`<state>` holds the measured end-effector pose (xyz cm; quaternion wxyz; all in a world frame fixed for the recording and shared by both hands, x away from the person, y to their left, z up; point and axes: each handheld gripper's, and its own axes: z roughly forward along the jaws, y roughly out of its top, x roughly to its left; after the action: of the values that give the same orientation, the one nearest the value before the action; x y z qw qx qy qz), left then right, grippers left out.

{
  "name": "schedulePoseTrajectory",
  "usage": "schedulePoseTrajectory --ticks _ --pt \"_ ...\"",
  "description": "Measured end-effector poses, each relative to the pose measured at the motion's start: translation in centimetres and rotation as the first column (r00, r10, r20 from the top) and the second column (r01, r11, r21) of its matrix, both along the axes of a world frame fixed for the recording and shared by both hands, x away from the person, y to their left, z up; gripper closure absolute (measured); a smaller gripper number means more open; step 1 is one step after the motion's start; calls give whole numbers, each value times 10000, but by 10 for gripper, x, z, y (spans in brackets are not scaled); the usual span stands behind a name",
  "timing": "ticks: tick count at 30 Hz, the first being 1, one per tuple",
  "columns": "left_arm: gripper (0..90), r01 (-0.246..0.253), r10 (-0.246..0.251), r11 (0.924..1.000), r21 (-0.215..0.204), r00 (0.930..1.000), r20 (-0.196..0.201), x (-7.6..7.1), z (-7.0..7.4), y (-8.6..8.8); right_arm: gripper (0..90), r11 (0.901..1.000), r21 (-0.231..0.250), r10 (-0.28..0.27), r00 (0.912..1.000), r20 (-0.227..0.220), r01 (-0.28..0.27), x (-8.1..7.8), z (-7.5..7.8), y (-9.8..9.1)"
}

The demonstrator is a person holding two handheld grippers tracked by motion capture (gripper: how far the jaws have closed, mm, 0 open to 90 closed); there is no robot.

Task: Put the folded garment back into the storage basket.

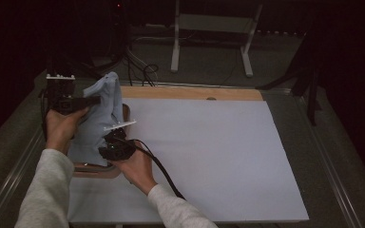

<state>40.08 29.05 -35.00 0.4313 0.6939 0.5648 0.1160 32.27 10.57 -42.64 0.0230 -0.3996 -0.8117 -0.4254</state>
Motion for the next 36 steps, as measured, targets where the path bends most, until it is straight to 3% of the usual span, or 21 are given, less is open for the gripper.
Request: schedulePoseTrajectory --ticks 23,36 --pt "867 -102 106 9998 161 9996 -253 0 -11 4 785 9993 -122 -350 9988 -353 346 1 -20 7" --pt "855 -696 708 9973 217 9955 -630 1 -23 14 785 9998 -98 -157 9986 -496 153 -2 -26 10"
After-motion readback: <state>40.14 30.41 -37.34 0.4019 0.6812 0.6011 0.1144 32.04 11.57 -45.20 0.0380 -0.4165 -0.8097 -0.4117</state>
